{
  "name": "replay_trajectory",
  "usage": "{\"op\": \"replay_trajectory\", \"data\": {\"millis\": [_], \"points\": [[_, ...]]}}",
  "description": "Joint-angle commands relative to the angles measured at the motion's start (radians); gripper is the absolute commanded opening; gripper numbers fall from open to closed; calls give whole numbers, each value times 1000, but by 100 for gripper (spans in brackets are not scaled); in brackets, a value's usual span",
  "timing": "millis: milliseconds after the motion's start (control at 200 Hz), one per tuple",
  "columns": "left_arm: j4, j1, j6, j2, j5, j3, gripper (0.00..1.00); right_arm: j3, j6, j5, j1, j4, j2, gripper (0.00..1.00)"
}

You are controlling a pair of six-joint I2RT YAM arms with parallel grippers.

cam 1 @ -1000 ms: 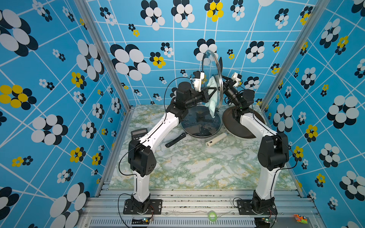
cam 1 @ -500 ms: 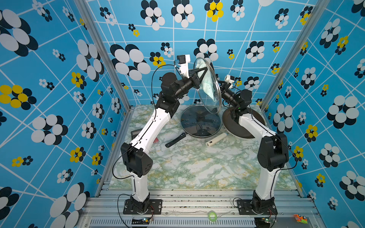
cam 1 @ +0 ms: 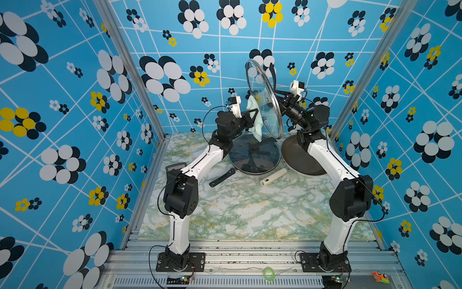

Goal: Wipe the pot lid with a cloth
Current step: Wipe the pot lid.

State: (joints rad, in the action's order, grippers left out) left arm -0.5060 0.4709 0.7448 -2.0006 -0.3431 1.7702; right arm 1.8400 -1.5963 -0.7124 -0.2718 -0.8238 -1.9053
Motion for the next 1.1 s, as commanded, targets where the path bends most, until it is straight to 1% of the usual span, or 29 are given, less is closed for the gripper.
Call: {"op": "replay_trajectory", "data": {"millis": [0, 45, 80, 115, 195, 265, 380, 485, 535, 625, 725, 829, 954, 1009, 1094], "points": [[0, 64, 25, 105, -103, -66, 0, 179, 30, 96, -38, -95, -46, 0], [-1, 83, 15, 142, -126, -88, 0, 247, 42, 105, -49, -68, -94, 0], [3, 93, 12, 146, -159, -90, 0, 283, 51, 111, -55, -40, -125, 0], [7, 105, 8, 188, -193, -84, 0, 314, 65, 116, -61, -13, -150, 0], [44, 129, -16, 224, -280, -45, 0, 344, 119, 136, -65, 56, -178, 0], [90, 142, -65, 255, -317, -16, 0, 350, 155, 155, -66, 91, -189, 0], [112, 139, -145, 319, -267, -8, 0, 363, 153, 145, -66, 103, -212, 0], [154, 120, -251, 343, -196, 40, 0, 338, 126, 87, -70, 79, -209, 0], [152, 96, -269, 340, -177, 65, 0, 302, 115, 50, -73, 58, -191, 0], [86, 38, -239, 330, -146, 80, 0, 202, 115, 2, -73, 30, -136, 0], [47, -19, -225, 313, -61, 77, 0, 84, 151, -25, -74, 24, -54, 0], [25, -57, -174, 260, -6, 74, 0, 13, 180, -45, -75, 23, 17, 0], [-24, -52, -50, 187, -1, 43, 0, -18, 184, -30, -74, 2, 64, 0], [-72, -35, 17, 154, -16, 22, 0, -3, 163, -17, -74, -26, 64, 0], [-88, -1, 79, 110, -19, 5, 0, 42, 117, 1, -74, -80, 45, 0]]}}
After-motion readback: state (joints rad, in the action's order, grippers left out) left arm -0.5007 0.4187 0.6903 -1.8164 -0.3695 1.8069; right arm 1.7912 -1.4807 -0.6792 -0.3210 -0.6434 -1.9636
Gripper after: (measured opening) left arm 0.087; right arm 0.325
